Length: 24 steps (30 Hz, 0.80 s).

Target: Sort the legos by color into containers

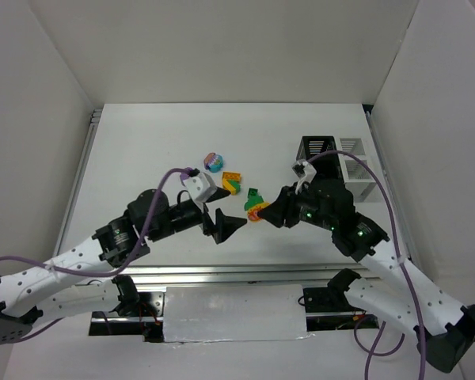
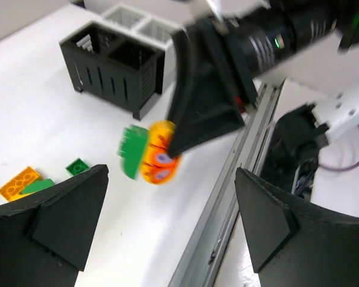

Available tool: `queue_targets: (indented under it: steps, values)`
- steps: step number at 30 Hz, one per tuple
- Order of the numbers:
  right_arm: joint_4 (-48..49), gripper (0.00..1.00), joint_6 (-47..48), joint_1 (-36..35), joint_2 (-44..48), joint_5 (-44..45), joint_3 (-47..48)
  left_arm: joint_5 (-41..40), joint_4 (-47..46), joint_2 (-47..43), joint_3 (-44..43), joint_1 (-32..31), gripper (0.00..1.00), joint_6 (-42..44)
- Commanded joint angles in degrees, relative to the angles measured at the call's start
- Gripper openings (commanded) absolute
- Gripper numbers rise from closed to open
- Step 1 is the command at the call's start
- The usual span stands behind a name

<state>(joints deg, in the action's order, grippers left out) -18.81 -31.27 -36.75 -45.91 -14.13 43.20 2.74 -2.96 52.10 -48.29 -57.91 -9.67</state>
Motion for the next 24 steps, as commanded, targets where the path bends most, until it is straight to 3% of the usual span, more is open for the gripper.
queue_targets:
  steps: [1,2,6,11,15,20,24]
  values:
    - [6.6,0.00,12.5,0.8,6.6,-17.4,-0.9,-2.0,6.6,-3.1,-5.6,-0.2,1.00,-7.3]
    - [6.9,0.00,13.9,0.7,7.5,-25.8,-1.0,0.2,8.2,-2.8,-7.5,-0.2,1.00,-7.6]
    - [11.5,0.00,14.3,0.6,11.4,-37.8,-2.3,11.2,10.3,-0.9,-10.2,-0.2,1.00,-5.4]
    - [7.5,0.00,17.1,0.7,11.5,-42.4,1.1,18.9,12.0,0.8,-10.2,-0.2,0.96,-4.7]
    - [7.7,0.00,16.6,0.7,10.7,-42.3,2.8,27.5,7.8,-0.1,-7.9,-0.3,0.90,-4.5]
    - [7.9,0.00,16.8,0.8,7.5,-44.0,4.3,30.0,5.5,-0.9,-6.3,-0.3,0.87,-5.1]
    - [11.2,0.00,15.8,0.6,6.8,-46.0,3.6,28.7,6.6,1.6,-7.4,-0.3,0.75,-5.2]
